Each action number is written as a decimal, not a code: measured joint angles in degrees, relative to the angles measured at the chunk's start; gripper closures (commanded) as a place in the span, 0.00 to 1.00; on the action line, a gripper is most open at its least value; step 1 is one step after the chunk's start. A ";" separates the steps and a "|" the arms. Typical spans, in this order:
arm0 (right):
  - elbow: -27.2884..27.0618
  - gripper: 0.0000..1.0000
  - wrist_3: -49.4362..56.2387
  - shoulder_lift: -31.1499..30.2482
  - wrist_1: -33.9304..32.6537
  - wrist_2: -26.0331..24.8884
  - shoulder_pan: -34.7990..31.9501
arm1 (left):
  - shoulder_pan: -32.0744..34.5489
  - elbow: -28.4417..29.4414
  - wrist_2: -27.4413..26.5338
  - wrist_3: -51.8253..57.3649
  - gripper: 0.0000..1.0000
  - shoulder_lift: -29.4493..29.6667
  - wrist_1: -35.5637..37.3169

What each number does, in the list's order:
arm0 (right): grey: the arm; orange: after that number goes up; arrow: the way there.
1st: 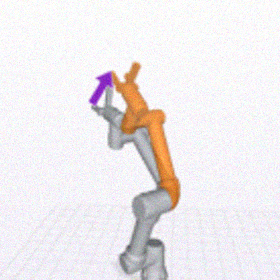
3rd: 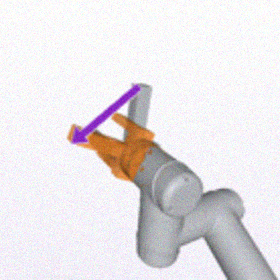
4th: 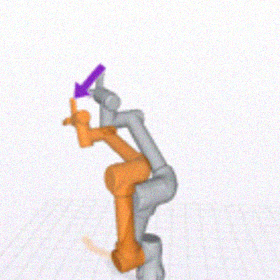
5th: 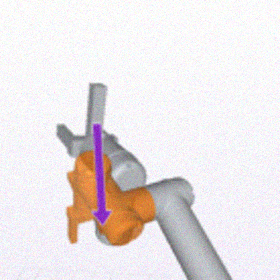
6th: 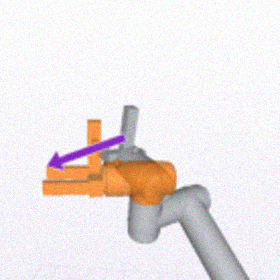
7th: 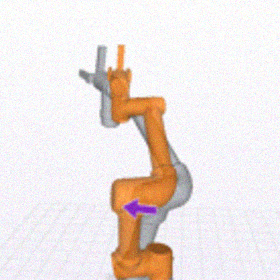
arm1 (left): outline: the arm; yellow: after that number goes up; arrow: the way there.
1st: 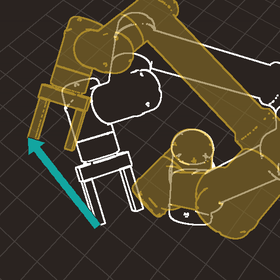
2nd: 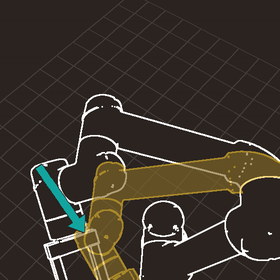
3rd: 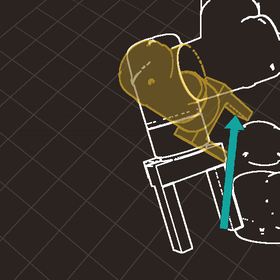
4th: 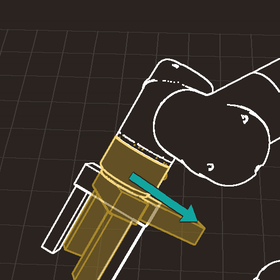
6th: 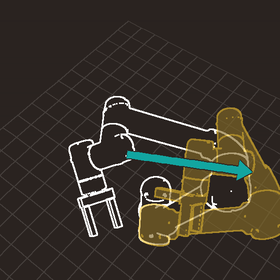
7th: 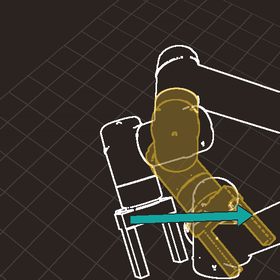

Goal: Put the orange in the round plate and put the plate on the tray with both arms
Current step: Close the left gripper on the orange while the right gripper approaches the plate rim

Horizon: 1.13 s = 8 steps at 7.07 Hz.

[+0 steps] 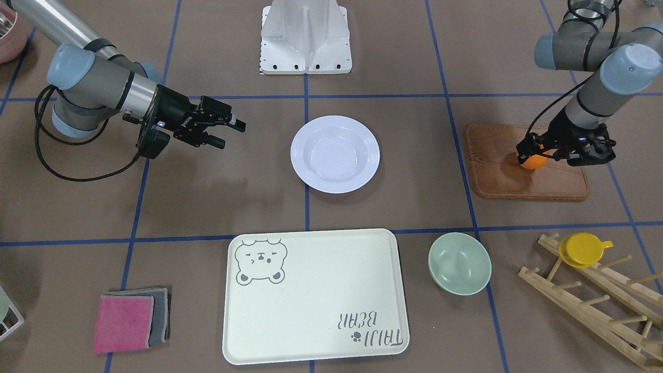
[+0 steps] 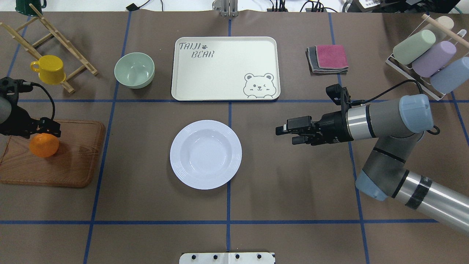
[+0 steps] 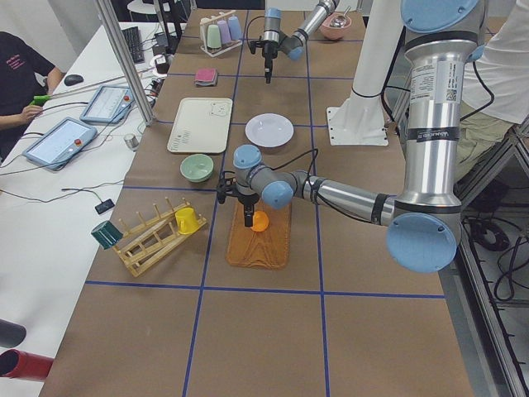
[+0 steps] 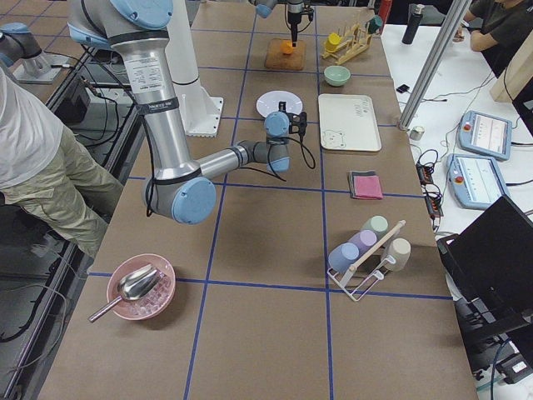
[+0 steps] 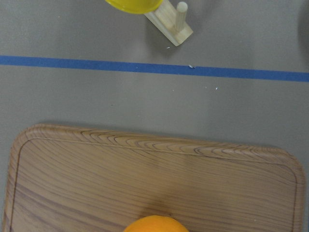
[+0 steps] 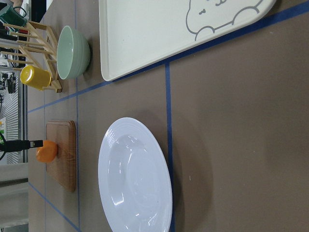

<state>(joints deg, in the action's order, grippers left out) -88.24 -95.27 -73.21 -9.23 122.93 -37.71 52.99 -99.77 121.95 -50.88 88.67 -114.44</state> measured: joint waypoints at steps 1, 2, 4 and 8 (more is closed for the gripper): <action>-0.04 0.02 0.00 0.00 0.00 -0.58 0.34 | -0.25 0.12 -0.21 -0.18 0.01 -0.50 -0.66; -0.10 0.02 -0.03 0.00 0.00 -1.33 0.80 | -0.56 0.16 -0.25 -0.32 0.01 -0.97 -1.24; -0.16 0.02 -0.08 0.00 0.00 -1.92 1.18 | -2.22 0.16 -0.23 -2.19 0.02 -1.43 -2.25; 0.06 0.02 0.02 0.73 0.06 -5.83 3.72 | -3.21 0.15 -0.26 -3.36 0.28 -1.61 -3.24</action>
<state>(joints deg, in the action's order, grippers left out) -88.18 -95.24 -72.48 -9.17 117.09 -33.99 49.77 -99.62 121.69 -54.24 87.06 -117.67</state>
